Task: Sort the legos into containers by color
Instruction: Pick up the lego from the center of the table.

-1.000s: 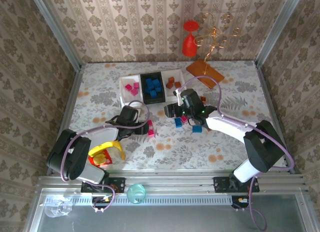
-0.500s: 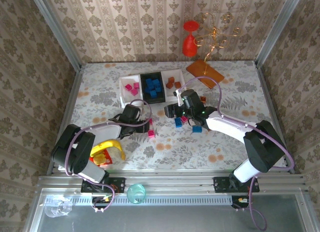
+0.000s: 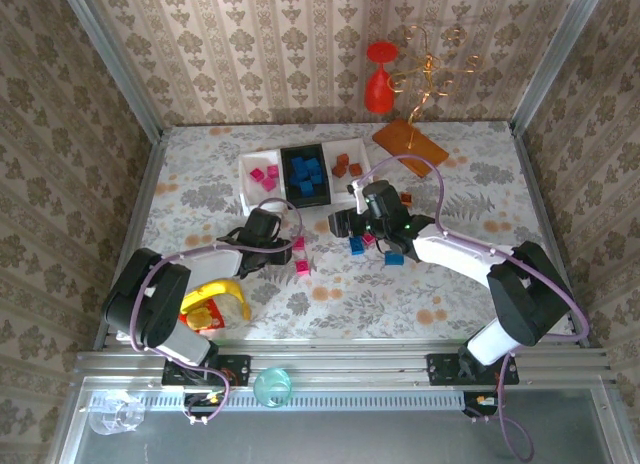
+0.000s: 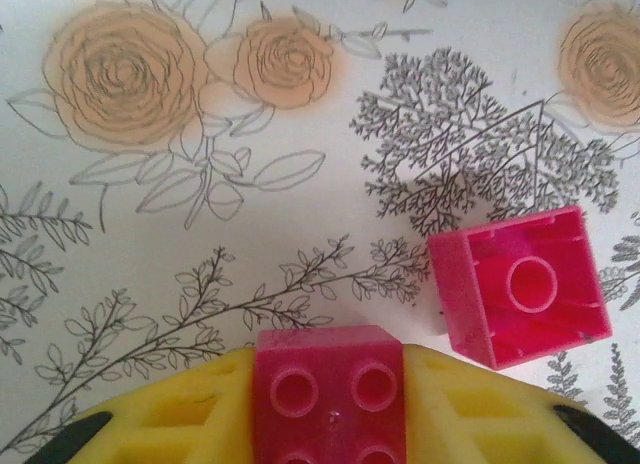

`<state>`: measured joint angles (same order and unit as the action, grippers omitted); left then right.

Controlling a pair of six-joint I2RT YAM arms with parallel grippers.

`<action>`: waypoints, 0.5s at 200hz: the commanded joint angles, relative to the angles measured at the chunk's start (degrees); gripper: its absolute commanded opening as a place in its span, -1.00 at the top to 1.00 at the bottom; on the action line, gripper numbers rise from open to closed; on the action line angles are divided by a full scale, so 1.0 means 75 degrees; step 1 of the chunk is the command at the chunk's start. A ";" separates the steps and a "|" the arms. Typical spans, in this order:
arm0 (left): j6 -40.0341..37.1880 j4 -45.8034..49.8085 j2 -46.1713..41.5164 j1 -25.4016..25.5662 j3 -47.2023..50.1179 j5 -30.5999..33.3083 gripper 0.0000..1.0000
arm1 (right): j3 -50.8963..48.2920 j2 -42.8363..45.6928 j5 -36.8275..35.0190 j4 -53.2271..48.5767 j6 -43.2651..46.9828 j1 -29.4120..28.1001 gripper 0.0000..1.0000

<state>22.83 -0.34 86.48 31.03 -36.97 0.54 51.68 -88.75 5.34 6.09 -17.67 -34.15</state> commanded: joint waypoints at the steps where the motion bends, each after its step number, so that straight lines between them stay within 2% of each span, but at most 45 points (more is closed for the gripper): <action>1: 0.0226 -0.0385 -0.0613 -0.0164 0.0259 0.0205 0.33 | -0.0286 0.0143 0.0977 0.0661 -0.0164 -0.0096 -0.57; 34: 0.0496 -0.0685 -0.1673 -0.0598 0.0500 0.0132 0.43 | -0.0302 0.0138 0.1426 0.0992 0.0337 -0.0599 -0.57; 38: 0.0496 -0.0693 -0.1815 -0.0837 0.0484 0.0169 0.43 | -0.0278 0.0124 0.1432 0.1004 0.0396 -0.0669 -0.57; 60: 0.0461 -0.0785 -0.2331 -0.1240 0.0246 0.0260 0.43 | -0.0182 0.0014 0.1540 0.1186 0.0560 -0.0870 -0.58; 100: 0.0054 -0.0676 -0.1651 -0.1921 -0.0942 0.0131 0.42 | -0.0036 -0.0215 0.1723 0.1533 0.0435 -0.1033 -0.58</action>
<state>24.86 -4.58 70.70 18.81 -38.04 1.50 49.54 -89.14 16.12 14.39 -15.05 -41.28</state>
